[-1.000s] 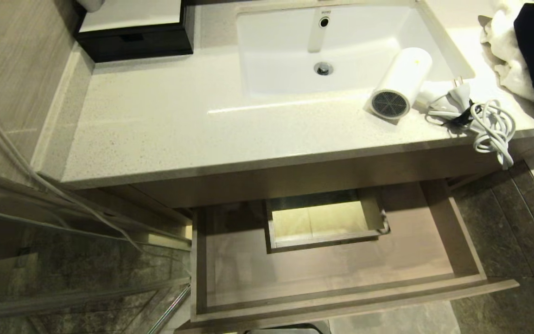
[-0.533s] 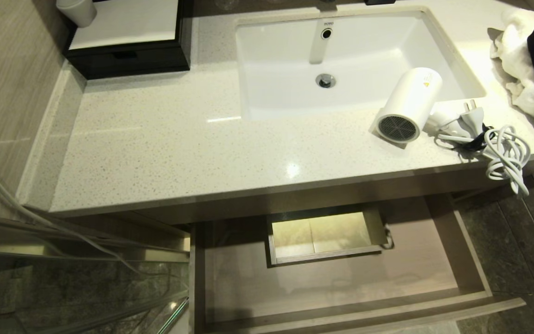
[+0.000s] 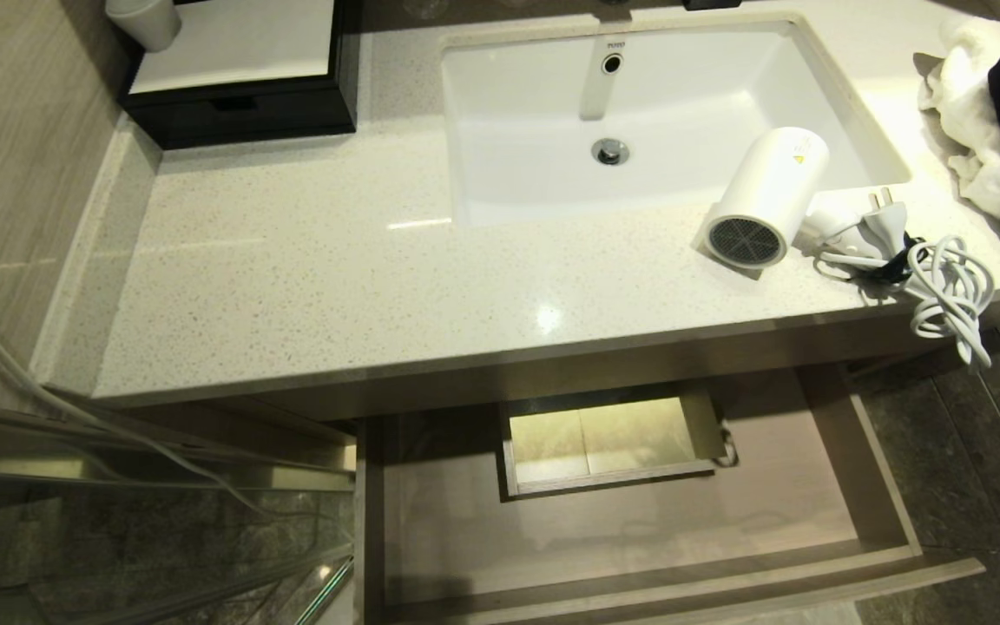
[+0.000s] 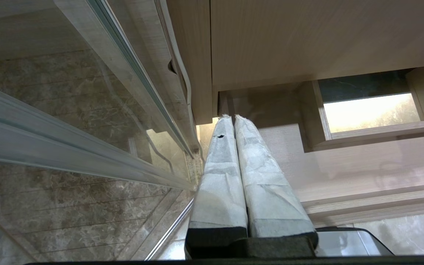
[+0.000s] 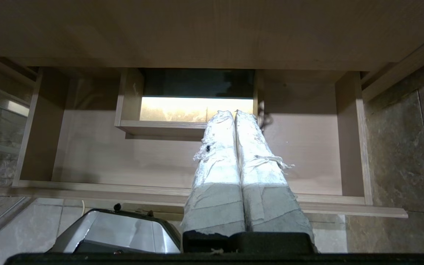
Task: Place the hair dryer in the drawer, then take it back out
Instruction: Pick up the hairdryer
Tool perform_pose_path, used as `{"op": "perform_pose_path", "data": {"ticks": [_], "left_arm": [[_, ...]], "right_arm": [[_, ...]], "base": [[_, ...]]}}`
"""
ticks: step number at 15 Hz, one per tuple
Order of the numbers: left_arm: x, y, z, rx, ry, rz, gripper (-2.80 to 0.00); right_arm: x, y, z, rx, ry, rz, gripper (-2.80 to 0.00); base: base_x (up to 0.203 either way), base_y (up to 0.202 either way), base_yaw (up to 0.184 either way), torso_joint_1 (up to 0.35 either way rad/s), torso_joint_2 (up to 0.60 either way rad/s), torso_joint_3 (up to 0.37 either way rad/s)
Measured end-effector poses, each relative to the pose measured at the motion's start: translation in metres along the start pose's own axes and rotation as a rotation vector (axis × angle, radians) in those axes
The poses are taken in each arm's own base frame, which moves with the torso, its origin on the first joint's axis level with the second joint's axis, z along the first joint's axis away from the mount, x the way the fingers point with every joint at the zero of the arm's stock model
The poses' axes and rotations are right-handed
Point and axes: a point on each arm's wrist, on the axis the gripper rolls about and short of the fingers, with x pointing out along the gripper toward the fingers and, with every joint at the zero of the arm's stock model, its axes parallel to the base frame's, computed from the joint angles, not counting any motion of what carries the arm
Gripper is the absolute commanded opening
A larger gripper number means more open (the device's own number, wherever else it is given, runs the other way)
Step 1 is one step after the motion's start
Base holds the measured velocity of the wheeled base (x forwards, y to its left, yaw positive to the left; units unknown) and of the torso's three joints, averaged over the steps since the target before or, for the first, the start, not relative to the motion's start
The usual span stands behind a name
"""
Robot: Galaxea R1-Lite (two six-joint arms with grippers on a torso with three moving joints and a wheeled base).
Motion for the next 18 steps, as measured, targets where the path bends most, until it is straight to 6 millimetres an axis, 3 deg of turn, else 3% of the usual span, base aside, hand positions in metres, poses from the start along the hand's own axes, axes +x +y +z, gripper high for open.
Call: {"op": "perform_pose_path", "data": {"ticks": [6,7,8,9,11,13,15,18], "left_arm": [[0.000,0.000,0.000,0.001,0.000,0.000,-2.80],[0.000,0.000,0.000,0.001,0.000,0.000,-2.80],[0.000,0.000,0.000,0.001,0.000,0.000,-2.80],[0.000,0.000,0.000,0.001,0.000,0.000,-2.80],[0.000,0.000,0.000,0.001,0.000,0.000,-2.80],[0.000,0.000,0.000,0.000,0.001,0.000,-2.80],[0.000,0.000,0.000,0.000,0.001,0.000,-2.80],[0.000,0.000,0.000,0.000,0.000,0.000,-2.80]], "right_arm": [[-0.001,0.000,0.000,0.006,0.034,0.003,-2.80],[-0.004,-0.001,0.011,0.010,0.053,0.002,-2.80],[-0.007,-0.002,0.027,0.014,0.077,0.002,-2.80],[-0.012,-0.004,0.058,0.018,0.066,0.002,-2.80],[-0.027,-0.009,0.137,0.024,0.002,0.003,-2.80],[-0.039,-0.013,0.197,0.024,-0.036,0.007,-2.80],[-0.037,-0.016,0.228,0.016,0.014,0.020,-2.80],[0.002,-0.018,0.233,-0.001,0.195,-0.019,-2.80]], "base": [[0.000,0.000,0.000,0.000,0.00,0.000],[0.000,0.000,0.000,0.000,0.00,0.000],[0.000,0.000,0.000,0.000,0.00,0.000],[0.000,0.000,0.000,0.000,0.00,0.000],[0.000,0.000,0.000,0.000,0.00,0.000],[0.000,0.000,0.000,0.000,0.00,0.000],[0.000,0.000,0.000,0.000,0.00,0.000],[0.000,0.000,0.000,0.000,0.00,0.000]]}}
